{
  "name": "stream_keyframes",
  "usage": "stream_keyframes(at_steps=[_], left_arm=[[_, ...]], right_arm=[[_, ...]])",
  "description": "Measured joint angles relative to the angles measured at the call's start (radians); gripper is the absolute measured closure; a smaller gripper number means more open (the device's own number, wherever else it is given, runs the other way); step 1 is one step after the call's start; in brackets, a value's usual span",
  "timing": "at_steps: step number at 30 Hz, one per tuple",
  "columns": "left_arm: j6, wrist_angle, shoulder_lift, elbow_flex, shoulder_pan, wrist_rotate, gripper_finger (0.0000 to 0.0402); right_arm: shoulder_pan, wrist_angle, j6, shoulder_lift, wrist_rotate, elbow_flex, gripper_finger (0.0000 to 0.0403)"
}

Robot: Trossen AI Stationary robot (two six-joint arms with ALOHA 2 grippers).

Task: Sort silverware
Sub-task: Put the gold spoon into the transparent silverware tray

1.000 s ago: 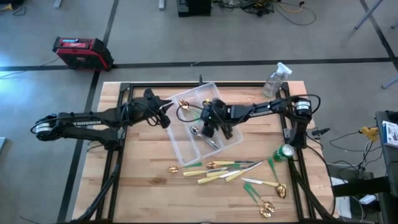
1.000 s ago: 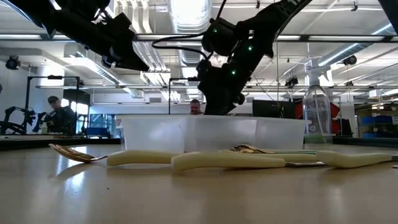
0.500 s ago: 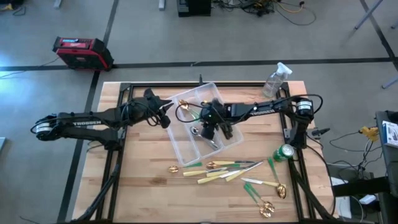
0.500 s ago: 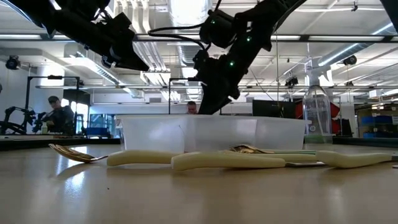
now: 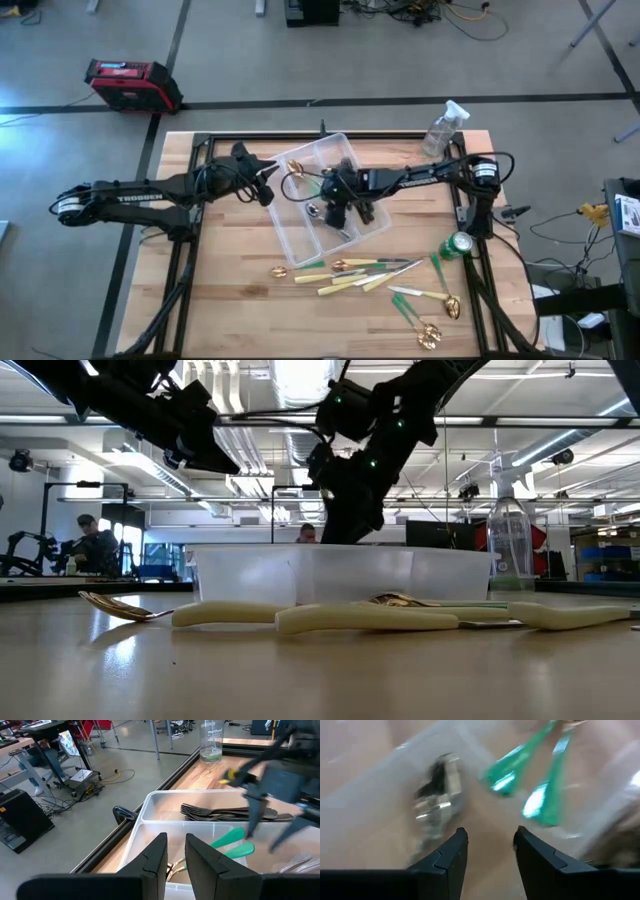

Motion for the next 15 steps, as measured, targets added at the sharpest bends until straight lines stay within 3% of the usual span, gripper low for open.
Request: stream_keyframes(at_steps=[5, 15], left_arm=[[0.0, 0.001, 0.0, 0.0, 0.0, 0.0, 0.0348], [0.0, 0.002, 0.0, 0.0, 0.0, 0.0, 0.0348]], right_arm=[[0.023, 0.017, -0.005, 0.001, 0.001, 0.024, 0.0272], [0.034, 0.039, -0.13, 0.054, 0.139, 0.023, 0.0318]])
